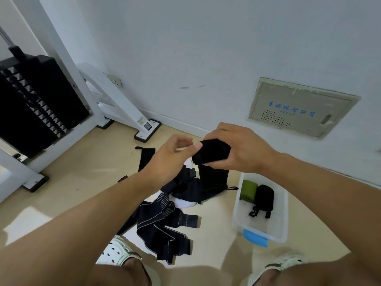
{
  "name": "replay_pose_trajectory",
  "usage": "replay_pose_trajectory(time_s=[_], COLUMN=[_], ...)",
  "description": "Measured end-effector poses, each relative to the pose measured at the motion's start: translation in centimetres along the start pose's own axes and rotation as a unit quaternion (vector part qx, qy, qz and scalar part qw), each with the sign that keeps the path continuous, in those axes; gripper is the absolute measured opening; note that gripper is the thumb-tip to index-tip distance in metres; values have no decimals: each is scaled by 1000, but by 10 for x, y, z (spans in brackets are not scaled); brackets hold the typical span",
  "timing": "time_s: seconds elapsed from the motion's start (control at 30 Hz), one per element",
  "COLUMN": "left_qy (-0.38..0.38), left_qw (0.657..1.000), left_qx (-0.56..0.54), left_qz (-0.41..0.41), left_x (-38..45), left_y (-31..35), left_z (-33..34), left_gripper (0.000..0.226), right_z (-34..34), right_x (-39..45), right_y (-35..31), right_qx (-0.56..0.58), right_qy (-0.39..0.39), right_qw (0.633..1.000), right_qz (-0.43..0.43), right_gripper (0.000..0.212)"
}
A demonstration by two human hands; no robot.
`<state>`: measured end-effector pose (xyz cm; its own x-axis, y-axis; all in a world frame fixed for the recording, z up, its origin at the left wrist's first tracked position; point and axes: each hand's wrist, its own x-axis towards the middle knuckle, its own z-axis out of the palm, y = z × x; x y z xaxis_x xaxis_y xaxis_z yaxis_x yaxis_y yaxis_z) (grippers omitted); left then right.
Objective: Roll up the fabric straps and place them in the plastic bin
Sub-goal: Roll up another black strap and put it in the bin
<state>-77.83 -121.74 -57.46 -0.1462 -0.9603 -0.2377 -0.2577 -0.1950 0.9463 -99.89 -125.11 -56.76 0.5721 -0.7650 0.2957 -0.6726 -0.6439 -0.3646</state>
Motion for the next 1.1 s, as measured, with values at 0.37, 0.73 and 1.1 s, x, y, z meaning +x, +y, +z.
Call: replay_pose_trajectory(time_s=[0.37, 0.73, 1.1], left_qy=[53, -1, 33], left_qw=[934, 986, 991], left_qx=[240, 117, 78], left_qz=[258, 121, 106], left_x=[-3, 1, 1], left_y=[-2, 2, -7], left_z=[-7, -7, -7], left_gripper=[36, 18, 22], right_z=[-7, -4, 7], right_x=[2, -3, -1], right_y=[-4, -3, 9], right_qx=[148, 18, -113], right_qy=[-51, -70, 5], right_qw=[980, 996, 991], right_qz=[120, 44, -71], right_gripper=[47, 68, 65])
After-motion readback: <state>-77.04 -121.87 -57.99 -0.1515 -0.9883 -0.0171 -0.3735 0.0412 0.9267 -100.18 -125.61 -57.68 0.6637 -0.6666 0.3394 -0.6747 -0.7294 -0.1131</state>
